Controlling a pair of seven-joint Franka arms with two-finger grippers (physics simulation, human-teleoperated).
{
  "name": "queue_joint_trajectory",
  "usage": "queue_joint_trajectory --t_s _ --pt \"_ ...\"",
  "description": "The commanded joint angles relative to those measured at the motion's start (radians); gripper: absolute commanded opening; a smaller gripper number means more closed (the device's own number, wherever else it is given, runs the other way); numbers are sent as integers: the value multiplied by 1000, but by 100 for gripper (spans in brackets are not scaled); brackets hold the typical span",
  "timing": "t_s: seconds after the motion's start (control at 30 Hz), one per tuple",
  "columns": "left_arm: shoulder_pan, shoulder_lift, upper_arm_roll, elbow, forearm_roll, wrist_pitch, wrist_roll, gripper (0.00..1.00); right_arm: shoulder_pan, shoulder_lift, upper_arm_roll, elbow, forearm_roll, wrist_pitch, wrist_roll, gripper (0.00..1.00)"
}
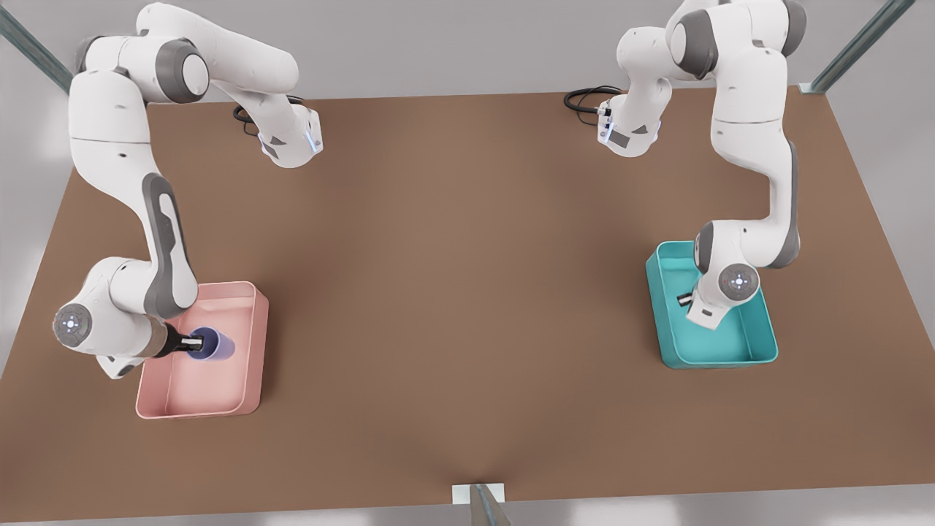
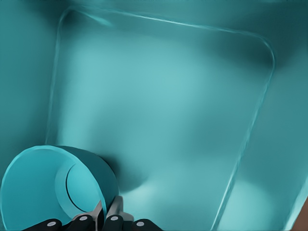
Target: Put the bowls and cups in different boxes
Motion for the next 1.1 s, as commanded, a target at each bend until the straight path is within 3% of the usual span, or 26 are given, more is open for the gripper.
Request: queue_joint_trajectory --t_s 0.0,0.03,0.1,0.13,0.17,0.27,0.37,0.47,0.5,0.6,0.73,0.9,1.07 --pt "2 5 0 1 -3 77 24 47 0 17 0 -1 -4 48 -182 21" --pt "2 -1 -1 1 -3 74 24 100 0 32 0 0 -2 55 -179 21" --pt "2 -78 -24 12 -4 -59 24 100 2 52 0 0 -1 71 -179 21" --pt "0 -144 -35 37 -45 -179 24 100 2 52 0 0 -4 69 -163 74" --pt "0 -199 -58 133 -90 -373 25 100 0 51 2 0 -4 69 -160 100" --pt "2 -217 -172 457 -130 -787 -67 100 5 37 3 0 -4 54 -157 100" --pt "2 -268 -276 552 -127 -833 -15 100 8 -29 15 0 4 5 -163 100" --pt "16 -313 -277 572 -125 -894 243 100 20 -207 25 0 4 -262 -163 100" --pt "16 -263 -277 661 -127 -963 245 100 20 -258 34 0 4 -328 -157 100" --pt "3 -260 -281 669 -127 -972 239 100 48 -367 34 -4 -8 -435 124 100" --pt "8 -260 -293 669 -119 -971 242 100 38 -454 20 5 13 -492 131 100" --pt "10 -253 -291 663 -128 -969 242 100 48 -471 28 131 5 -735 157 100" --pt "10 -254 -293 664 -131 -968 243 100 78 -542 11 52 1 -689 156 100"
